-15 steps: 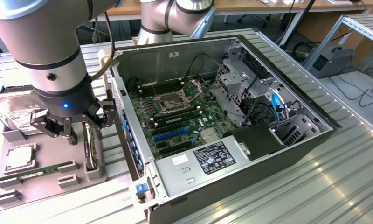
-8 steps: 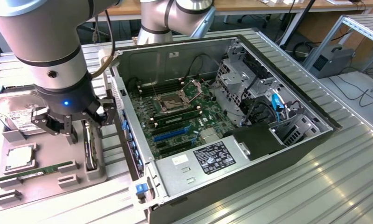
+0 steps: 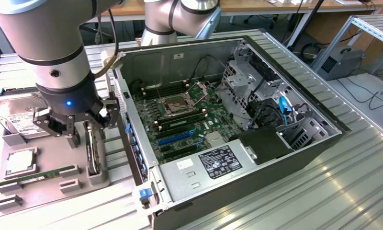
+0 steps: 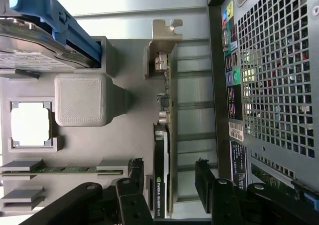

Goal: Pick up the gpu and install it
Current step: 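Pick up the gpu and move the gpu toward the slot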

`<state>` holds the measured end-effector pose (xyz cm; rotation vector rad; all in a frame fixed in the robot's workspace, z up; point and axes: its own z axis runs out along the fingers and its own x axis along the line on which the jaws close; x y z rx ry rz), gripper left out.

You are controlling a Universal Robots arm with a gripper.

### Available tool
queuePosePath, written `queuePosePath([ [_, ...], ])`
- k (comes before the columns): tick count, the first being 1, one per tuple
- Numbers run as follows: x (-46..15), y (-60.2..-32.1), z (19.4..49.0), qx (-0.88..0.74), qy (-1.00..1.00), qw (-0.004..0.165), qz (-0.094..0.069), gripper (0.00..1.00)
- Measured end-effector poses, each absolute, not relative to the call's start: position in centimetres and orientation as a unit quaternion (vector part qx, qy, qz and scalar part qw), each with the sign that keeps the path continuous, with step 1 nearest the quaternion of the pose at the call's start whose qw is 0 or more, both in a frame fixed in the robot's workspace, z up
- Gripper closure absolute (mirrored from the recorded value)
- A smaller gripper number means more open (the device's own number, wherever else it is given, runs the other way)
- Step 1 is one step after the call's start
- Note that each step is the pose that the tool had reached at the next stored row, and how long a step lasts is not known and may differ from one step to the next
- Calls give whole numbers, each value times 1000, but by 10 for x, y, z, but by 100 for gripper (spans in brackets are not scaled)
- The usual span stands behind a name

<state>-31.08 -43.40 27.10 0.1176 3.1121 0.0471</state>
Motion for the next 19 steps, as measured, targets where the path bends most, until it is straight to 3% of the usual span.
queuePosePath([
  [19,-309,-423,266,38,999,14,12,46],
])
